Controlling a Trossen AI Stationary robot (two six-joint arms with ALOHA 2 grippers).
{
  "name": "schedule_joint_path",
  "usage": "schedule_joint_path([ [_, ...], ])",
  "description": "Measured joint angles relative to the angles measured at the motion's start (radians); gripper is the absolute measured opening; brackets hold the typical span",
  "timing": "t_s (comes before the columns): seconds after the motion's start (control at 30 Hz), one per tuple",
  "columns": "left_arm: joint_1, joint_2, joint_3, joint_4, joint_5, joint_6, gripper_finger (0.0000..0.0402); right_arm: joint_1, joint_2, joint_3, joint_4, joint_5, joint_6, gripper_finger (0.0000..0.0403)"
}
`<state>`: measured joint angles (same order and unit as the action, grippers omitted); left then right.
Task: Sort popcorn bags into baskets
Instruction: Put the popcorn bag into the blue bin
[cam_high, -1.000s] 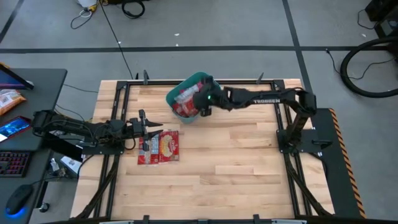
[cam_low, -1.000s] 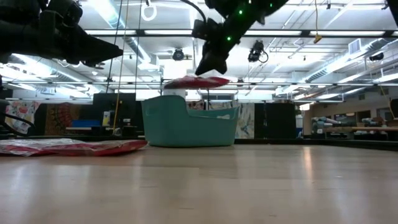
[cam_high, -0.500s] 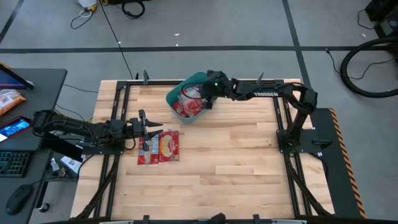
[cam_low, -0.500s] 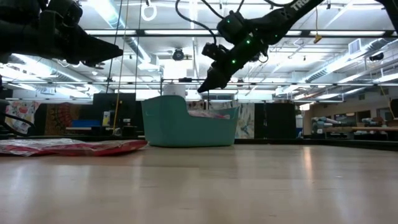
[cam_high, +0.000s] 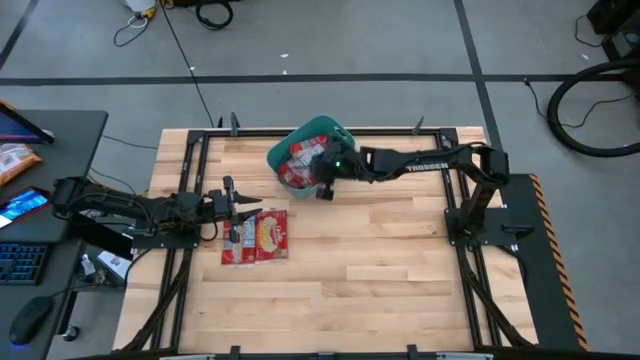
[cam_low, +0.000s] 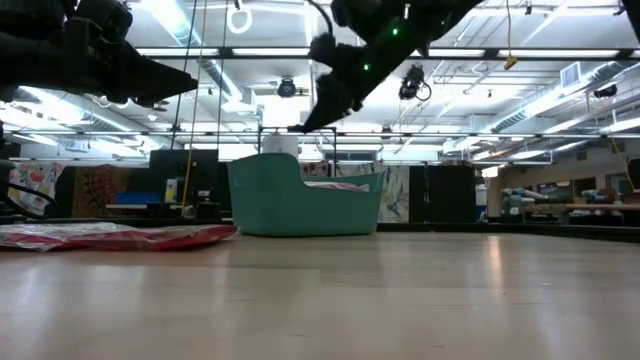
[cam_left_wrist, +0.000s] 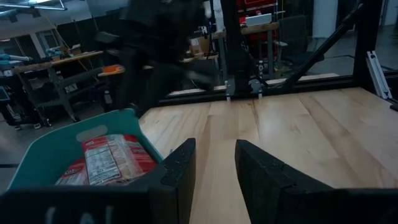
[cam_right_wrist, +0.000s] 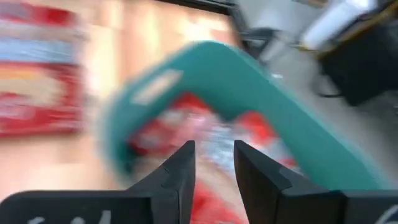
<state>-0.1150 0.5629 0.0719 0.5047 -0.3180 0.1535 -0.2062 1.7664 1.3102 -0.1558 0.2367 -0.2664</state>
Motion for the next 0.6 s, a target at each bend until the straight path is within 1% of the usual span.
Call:
schedule_joint_path([
  [0.1, 0.0, 0.0, 0.0, 0.001, 0.0, 0.0, 0.0119, 0.055, 0.0, 0.0, -0.017, -0.089, 0.08, 0.0115],
  [0.17, 0.0, 0.0, 0.0, 0.001, 0.0, 0.0, 0.0119, 0.094, 0.0, 0.0, -0.026, -0.124, 0.11, 0.0115],
  [0.3, 0.0, 0.0, 0.0, 0.001, 0.0, -0.001, 0.0119, 0.168, 0.0, 0.0, -0.028, -0.115, 0.182, 0.0115],
  [0.43, 0.0, 0.0, 0.0, -0.002, 0.0, -0.016, 0.0119, 0.225, 0.0, 0.0, -0.072, -0.021, 0.268, 0.0115],
  [0.5, 0.005, 0.0, 0.0, -0.005, 0.0, -0.008, 0.0119, 0.26, 0.0, -0.006, -0.124, 0.063, 0.291, 0.0115],
  [0.6, 0.029, 0.0, 0.002, -0.035, 0.0, -0.022, 0.0119, 0.325, -0.001, -0.064, -0.13, 0.189, 0.314, 0.0115],
])
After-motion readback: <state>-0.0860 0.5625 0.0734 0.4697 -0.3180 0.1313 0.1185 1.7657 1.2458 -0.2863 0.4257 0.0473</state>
